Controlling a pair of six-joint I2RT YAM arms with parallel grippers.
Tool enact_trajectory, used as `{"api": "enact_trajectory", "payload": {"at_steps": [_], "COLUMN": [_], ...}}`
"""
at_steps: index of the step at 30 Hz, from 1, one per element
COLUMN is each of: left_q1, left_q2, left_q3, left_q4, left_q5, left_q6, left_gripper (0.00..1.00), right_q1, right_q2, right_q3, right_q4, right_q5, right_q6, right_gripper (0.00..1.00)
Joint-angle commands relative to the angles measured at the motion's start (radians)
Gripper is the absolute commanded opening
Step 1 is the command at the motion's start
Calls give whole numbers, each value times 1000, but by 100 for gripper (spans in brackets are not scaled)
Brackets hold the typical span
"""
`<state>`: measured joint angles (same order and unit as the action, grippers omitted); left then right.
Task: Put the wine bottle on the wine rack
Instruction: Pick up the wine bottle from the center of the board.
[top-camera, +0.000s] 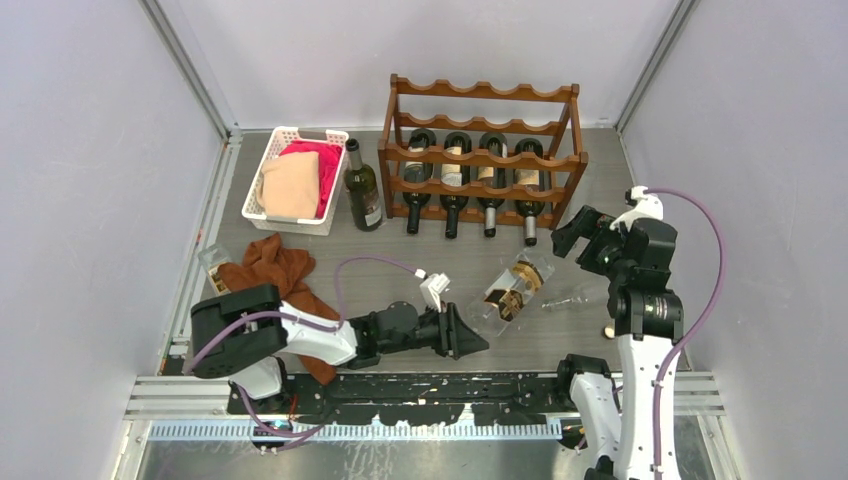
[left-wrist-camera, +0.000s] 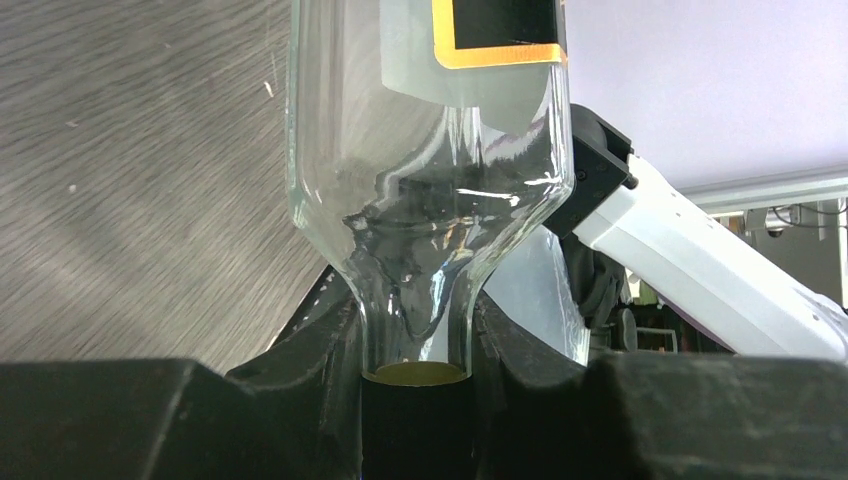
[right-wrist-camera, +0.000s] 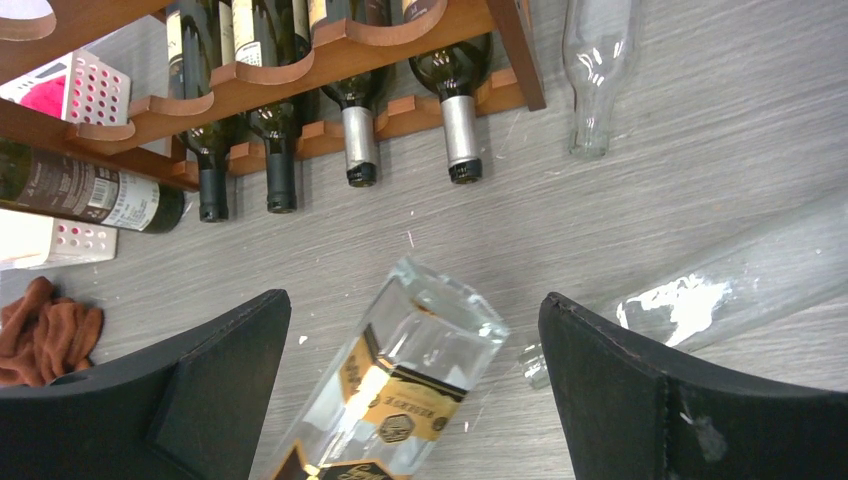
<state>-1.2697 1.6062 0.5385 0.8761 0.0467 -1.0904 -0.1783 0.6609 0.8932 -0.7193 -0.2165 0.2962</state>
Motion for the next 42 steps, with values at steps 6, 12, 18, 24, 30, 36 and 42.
{"api": "enact_trajectory", "payload": {"at_steps": [6, 12, 18, 24, 30, 36, 42], "left_q1": [57, 141, 179, 193, 212, 234, 274], "left_q2": [-281, -462, -585, -571, -556, -533, -510], "left_q3": [-61, -26, 3, 0, 15, 11, 50], "left_q4": [197, -110, -332, -279, -242, -216, -271], "left_q5": [-98, -108, -158, -191, -244, -287, -312], "left_q6": [11, 38, 70, 77, 97, 114, 151], "left_gripper": [0, 0, 0, 0, 0, 0, 0], "right_q1": [-40, -68, -72, -107, -186, -192, -191], "right_q2": [157, 351, 316, 381, 455, 435, 454], "right_q3": [114, 252, 180, 151, 154, 132, 145], "right_q4": [24, -205, -109, -53, -40, -76, -101], "right_q5": [-310, -492, -575, -566, -650, -660, -680], "right_q6": [-230, -383, -434, -485, -497, -520, -525], "right_gripper": [100, 100, 100, 98, 94, 95, 95]}}
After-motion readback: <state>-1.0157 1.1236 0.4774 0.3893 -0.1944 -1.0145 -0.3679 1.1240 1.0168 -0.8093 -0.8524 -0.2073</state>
